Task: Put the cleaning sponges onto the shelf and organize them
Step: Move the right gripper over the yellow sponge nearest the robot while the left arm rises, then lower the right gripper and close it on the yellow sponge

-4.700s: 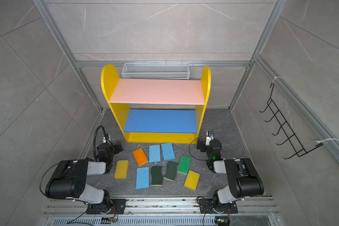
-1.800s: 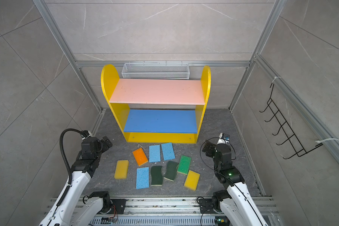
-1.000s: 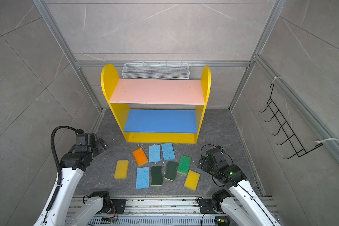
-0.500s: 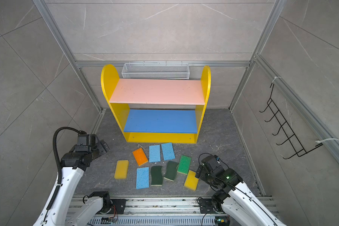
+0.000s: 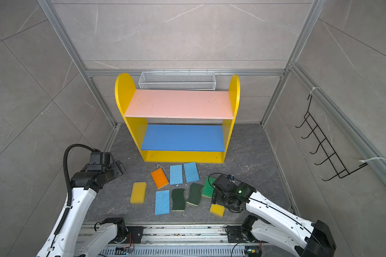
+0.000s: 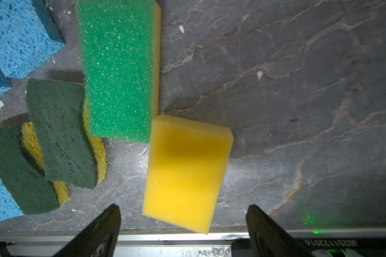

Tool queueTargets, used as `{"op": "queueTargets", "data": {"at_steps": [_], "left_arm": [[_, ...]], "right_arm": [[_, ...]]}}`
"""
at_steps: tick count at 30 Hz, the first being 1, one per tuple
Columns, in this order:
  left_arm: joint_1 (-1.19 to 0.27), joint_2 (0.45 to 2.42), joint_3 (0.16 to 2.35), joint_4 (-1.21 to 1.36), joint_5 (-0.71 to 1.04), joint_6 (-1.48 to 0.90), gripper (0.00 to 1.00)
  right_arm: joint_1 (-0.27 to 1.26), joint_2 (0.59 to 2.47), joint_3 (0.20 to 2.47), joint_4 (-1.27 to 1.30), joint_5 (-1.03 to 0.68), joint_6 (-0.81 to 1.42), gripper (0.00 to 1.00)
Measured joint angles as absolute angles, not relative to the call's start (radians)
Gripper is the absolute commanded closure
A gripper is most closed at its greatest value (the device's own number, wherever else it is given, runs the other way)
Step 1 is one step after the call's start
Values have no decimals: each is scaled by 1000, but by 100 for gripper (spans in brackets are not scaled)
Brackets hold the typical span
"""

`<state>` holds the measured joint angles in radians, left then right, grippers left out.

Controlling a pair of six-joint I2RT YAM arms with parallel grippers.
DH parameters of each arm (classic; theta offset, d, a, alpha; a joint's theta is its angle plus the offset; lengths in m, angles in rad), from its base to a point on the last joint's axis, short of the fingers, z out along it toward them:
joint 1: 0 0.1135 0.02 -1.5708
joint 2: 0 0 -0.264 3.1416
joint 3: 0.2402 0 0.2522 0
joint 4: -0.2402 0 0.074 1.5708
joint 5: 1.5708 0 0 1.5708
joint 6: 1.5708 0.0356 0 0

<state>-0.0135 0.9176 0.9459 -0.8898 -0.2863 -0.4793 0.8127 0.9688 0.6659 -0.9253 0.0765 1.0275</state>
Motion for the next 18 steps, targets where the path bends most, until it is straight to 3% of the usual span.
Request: {"op": "queueTargets", "data": {"at_steps": [18], "left_arm": [[-14, 931, 946, -897, -277, -479, 6]], "right_arm": [[994, 1069, 702, -998, 195, 1333, 4]]}}
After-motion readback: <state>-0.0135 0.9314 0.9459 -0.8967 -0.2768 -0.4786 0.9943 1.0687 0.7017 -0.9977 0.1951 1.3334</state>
